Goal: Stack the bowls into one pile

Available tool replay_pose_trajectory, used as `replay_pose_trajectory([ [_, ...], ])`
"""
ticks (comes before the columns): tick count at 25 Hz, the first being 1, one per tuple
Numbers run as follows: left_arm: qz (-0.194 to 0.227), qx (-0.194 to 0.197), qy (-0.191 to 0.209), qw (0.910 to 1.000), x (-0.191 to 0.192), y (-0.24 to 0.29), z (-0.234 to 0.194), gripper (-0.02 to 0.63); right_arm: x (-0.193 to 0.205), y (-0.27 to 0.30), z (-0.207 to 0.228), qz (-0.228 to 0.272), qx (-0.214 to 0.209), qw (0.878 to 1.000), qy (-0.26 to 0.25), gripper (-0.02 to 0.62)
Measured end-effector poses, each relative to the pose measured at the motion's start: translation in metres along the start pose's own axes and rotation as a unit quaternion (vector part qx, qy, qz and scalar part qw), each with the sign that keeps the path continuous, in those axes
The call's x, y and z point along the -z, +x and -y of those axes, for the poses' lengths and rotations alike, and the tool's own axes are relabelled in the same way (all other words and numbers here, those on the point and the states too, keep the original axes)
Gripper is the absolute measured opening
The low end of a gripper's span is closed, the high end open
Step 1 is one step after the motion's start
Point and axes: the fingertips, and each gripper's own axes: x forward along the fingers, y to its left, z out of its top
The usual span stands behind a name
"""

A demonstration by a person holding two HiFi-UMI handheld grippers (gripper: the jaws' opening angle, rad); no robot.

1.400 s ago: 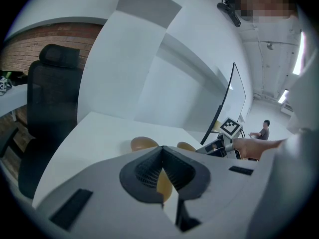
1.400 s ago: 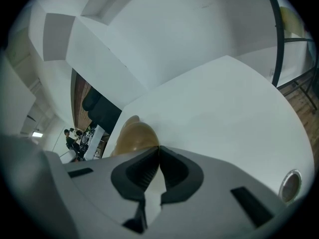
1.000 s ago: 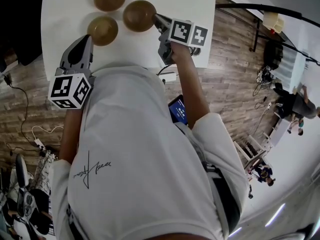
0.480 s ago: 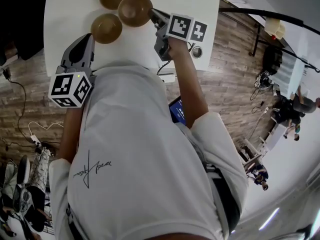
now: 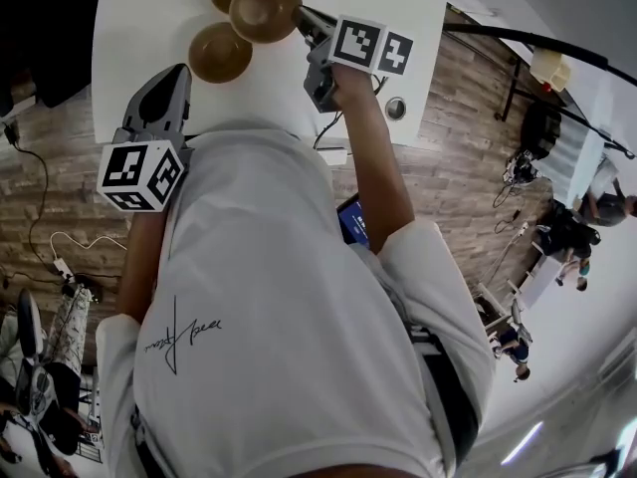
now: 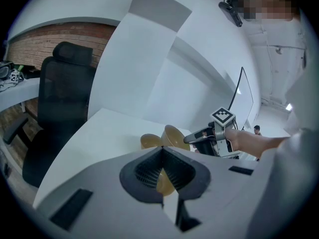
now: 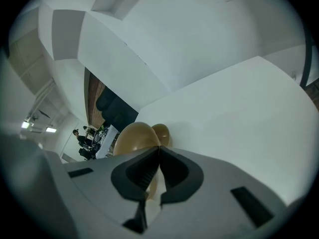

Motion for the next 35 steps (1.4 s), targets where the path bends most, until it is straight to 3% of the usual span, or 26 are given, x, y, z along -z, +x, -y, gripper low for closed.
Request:
replay_pose_trajectory([
  [35,-0.002,-0.043,-0.023,0.9988,0.005,-0.017,-0.023,0.008,-0.010,0.060,0.000,-0.022,0.002,1.000,0.014,0.017],
])
